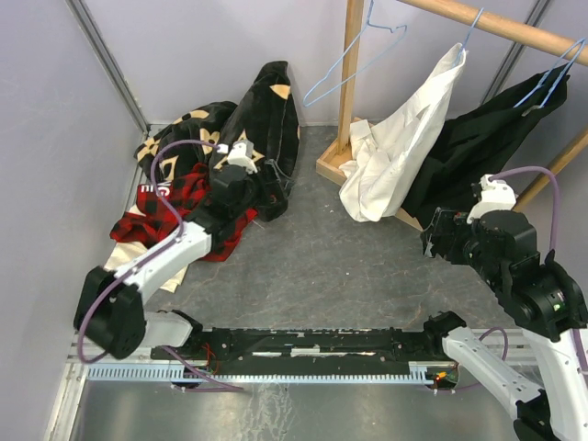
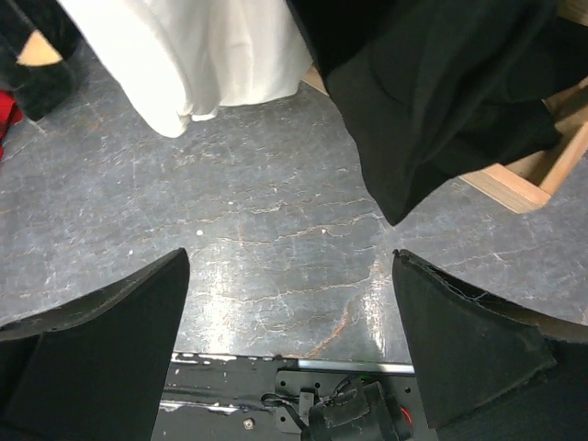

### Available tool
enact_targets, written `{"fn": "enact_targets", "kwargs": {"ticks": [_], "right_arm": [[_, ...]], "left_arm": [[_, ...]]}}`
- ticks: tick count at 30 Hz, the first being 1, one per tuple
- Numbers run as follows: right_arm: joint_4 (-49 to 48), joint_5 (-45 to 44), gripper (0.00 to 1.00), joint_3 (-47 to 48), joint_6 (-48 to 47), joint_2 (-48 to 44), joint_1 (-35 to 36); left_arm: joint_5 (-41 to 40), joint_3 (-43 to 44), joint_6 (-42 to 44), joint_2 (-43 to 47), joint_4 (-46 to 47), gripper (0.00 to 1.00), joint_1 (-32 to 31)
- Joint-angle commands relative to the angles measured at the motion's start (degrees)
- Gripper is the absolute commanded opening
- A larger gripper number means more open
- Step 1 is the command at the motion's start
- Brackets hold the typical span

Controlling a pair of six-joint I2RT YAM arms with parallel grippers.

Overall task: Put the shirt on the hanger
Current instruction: Reset both arms

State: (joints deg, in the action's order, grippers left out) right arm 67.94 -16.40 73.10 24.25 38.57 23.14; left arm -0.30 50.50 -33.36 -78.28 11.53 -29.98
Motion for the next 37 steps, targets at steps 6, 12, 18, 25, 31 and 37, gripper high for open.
{"fn": "enact_targets", "kwargs": {"ticks": [6,12,18,25,31,37], "right_arm": [[-8.71,2.27,0.99,0.05,-4.03,-1.62,-0.13],[-13.21,2.15,0.99,1.21,-7.26,-1.55,-0.17],[-17.9,2.78,0.99,-2.14,-11.06,-6.28,-0.18],[-18.34,5.13,0.99,-10.11,-10.33,-14.03,-0.14],[-19.06,5.72,0.99,-11.59,-9.93,-15.54,-0.12],[-18.51,4.5,0.99,-10.66,-10.94,-14.51,-0.13]], "left_arm": [[-21.59,4.8,8.31,19.85,-37.96,0.99,0.03],[-30.21,9.22,7.89,30.48,-52.64,0.99,0.04],[-38.95,8.48,6.61,39.39,-59.15,0.99,0.05],[-38.87,4.12,4.61,48.31,-59.7,0.99,0.01],[-38.03,2.18,5.15,51.14,-57.51,0.99,0.01],[-38.64,0.75,4.86,50.92,-56.62,0.99,0.05]]}}
